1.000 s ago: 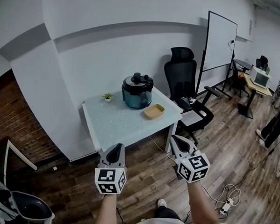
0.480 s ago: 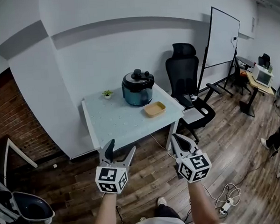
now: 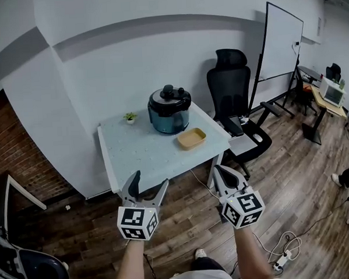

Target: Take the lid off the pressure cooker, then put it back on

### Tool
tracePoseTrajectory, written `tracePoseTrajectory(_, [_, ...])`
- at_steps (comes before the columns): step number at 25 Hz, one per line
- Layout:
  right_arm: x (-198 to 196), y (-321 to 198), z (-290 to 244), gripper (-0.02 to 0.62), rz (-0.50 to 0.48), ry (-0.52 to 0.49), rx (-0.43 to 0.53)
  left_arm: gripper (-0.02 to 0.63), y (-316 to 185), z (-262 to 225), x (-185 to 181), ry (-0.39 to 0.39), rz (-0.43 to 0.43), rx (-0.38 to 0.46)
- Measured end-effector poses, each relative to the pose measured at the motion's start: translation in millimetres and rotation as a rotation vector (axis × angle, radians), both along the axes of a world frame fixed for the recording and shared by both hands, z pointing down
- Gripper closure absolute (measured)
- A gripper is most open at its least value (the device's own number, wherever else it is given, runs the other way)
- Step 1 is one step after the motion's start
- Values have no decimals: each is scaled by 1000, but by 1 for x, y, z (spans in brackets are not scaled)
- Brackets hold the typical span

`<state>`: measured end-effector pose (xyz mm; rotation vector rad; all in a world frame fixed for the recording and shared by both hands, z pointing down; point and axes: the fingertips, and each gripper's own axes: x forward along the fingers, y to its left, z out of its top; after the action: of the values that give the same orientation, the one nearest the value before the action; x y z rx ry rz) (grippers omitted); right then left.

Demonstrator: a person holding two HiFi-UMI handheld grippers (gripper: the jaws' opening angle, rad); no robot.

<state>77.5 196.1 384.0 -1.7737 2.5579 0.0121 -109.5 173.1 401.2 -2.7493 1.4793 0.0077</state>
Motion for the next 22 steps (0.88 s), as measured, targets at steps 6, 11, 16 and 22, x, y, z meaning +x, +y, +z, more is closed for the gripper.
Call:
tracePoseTrajectory(6, [26,-45,-5,595,-31,-14,18,256,-37,1,25,-19,-27,-12])
tracePoseTrajectory(11, [43,-85,-6,595,-67,-6,5,258,-73,-8,40,-18,-69,-24])
tracePoseTrajectory(16, [61,-125,-5,595,-75,9,-5,258,-112,-10,52,-27,-90,-35])
tracePoseTrajectory(22, [76,-179,0,595,-56,15,-8,258,-166,-1,58,-37,-95,-55])
